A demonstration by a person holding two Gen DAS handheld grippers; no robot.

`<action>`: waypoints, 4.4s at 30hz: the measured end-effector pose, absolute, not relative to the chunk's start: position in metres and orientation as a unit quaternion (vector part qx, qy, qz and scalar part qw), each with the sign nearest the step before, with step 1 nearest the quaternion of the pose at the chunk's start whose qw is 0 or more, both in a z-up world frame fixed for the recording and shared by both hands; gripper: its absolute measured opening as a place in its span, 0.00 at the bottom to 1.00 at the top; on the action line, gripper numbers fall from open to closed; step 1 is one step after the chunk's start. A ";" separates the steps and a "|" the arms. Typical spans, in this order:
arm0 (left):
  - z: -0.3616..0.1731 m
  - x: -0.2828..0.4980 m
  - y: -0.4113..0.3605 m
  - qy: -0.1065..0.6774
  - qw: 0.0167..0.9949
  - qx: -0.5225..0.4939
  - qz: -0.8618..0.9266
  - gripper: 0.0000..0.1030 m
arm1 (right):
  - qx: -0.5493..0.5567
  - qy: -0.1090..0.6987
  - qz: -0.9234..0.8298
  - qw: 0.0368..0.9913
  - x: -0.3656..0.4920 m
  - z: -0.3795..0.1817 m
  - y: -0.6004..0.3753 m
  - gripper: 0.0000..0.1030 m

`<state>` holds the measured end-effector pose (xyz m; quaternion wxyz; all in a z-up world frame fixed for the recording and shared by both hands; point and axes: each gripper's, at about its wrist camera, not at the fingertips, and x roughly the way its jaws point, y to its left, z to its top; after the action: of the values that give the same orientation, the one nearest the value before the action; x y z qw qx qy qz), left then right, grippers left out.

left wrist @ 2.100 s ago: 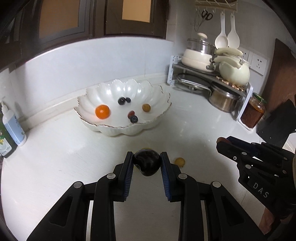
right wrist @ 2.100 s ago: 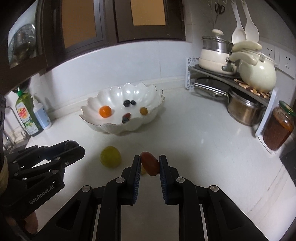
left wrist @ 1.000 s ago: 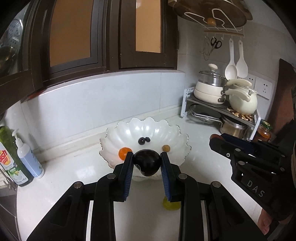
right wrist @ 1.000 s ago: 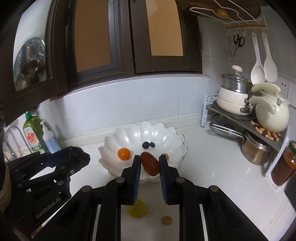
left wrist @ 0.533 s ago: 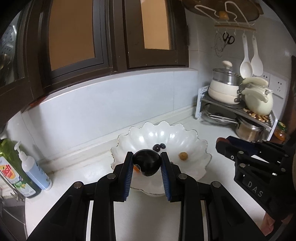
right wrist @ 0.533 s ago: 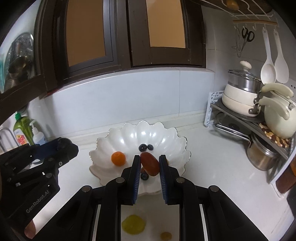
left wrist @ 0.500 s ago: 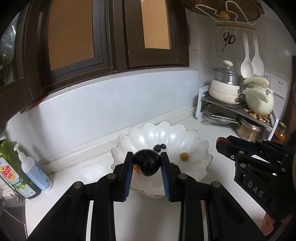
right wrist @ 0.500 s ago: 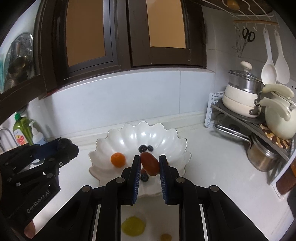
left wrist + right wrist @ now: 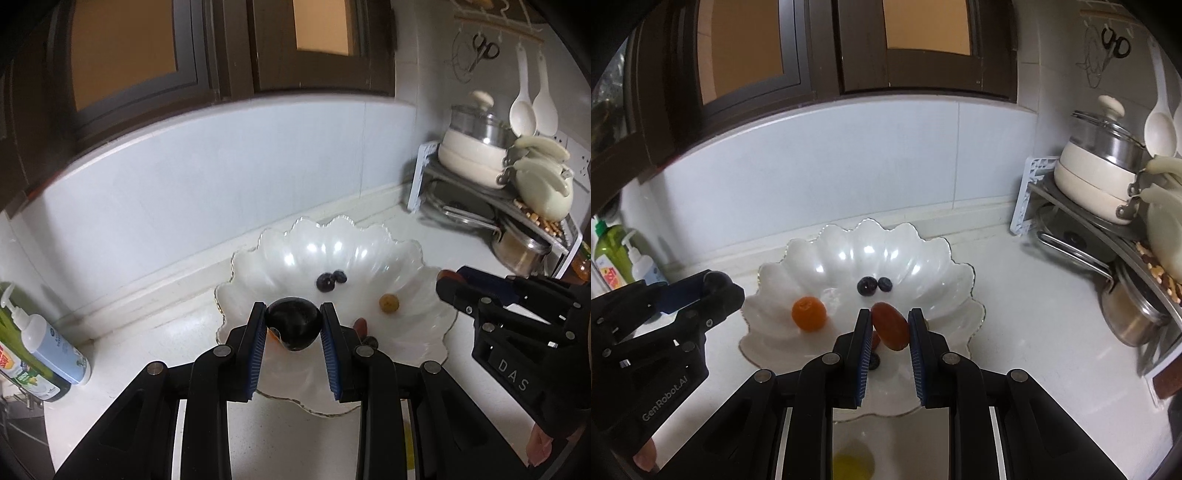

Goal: Organize fruits
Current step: 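Lift and carry the plum and the red fruit over the bowl with both grippers, then open the left gripper over the bowl while the right gripper releases the red fruit, then move both open grippers back toward the green citrus and small brown fruit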

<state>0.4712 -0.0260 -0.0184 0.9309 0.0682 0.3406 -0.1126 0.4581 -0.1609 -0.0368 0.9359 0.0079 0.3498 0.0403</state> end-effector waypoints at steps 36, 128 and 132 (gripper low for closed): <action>-0.086 0.535 -0.035 0.466 0.874 0.089 -0.109 0.48 | 0.014 0.485 0.060 0.872 0.525 -0.104 -0.162 0.35; -0.068 0.318 -0.037 0.301 0.914 0.134 -0.238 0.76 | 0.036 0.390 0.001 0.920 0.297 -0.087 -0.181 0.35; -0.076 0.322 -0.042 0.301 0.912 0.140 -0.240 0.76 | 0.038 0.396 0.004 0.918 0.301 -0.093 -0.183 0.35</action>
<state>0.3216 -0.0420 -0.0764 0.9122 0.1402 0.3006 -0.2405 0.3011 -0.1835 -0.0926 0.9176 0.0380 0.3956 0.0036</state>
